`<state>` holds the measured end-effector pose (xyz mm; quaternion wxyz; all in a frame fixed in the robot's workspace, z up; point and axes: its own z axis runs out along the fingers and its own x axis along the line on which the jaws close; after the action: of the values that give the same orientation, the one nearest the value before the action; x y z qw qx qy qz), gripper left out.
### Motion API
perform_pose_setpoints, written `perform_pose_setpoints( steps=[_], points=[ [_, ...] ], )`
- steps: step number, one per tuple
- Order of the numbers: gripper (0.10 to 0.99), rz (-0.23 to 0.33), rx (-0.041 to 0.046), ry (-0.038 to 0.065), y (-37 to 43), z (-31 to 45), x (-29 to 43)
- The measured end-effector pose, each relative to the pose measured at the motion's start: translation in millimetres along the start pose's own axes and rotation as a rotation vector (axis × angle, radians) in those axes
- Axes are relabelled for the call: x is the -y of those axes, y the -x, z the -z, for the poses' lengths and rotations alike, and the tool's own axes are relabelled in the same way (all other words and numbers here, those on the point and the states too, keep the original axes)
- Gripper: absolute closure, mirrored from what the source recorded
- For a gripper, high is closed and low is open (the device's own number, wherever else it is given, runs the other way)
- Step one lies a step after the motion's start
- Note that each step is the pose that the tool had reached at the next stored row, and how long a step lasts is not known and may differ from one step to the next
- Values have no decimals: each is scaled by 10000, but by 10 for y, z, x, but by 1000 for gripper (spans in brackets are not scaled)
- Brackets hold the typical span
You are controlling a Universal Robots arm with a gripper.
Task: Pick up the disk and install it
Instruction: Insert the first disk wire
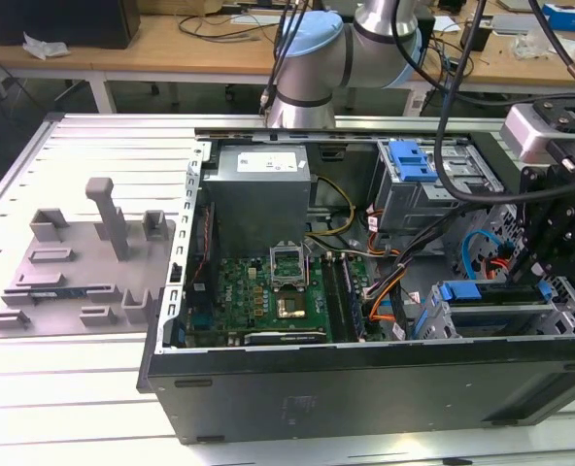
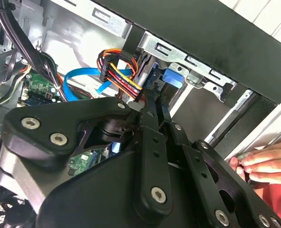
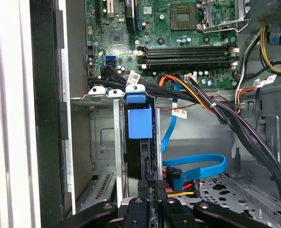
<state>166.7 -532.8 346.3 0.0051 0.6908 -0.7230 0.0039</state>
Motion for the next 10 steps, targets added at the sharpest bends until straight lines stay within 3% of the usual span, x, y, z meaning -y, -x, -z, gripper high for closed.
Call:
perform_pose_setpoints(
  steps=[10],
  points=[
    [918,-3,0,0,1,-24,1]
  ],
)
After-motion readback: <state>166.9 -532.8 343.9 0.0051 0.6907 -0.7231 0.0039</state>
